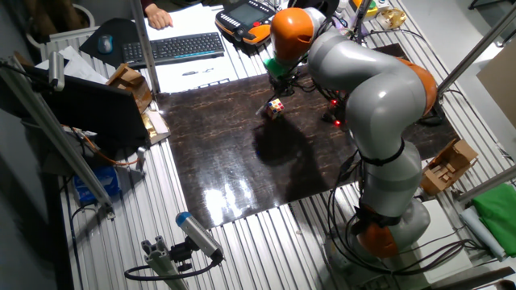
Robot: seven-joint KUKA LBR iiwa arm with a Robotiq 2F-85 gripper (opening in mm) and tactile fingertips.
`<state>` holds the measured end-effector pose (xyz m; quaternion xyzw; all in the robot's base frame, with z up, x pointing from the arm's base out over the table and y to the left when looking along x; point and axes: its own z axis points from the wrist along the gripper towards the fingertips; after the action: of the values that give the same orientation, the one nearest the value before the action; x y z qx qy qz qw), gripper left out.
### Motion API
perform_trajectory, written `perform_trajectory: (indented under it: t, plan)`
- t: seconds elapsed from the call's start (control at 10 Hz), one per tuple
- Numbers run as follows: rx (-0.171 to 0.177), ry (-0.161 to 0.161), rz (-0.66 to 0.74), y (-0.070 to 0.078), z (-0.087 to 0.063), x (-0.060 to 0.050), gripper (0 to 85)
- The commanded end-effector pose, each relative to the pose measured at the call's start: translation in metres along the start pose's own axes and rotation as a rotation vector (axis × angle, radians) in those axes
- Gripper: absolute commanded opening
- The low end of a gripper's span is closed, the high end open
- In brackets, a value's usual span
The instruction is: Place the brush on the pen rack
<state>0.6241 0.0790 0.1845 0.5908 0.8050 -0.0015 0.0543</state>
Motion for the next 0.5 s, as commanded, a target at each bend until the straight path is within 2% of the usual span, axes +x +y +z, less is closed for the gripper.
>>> perform_trajectory:
  t: [0.0,0.2,0.4]
  plan:
    - [0.002,0.008,0.012,-0.002,-0.004,-0.005,1.0]
    - [0.004,0.022,0.010,-0.006,-0.011,-0.021,1.0]
    - [0.006,0.016,0.014,-0.008,-0.016,-0.038,1.0]
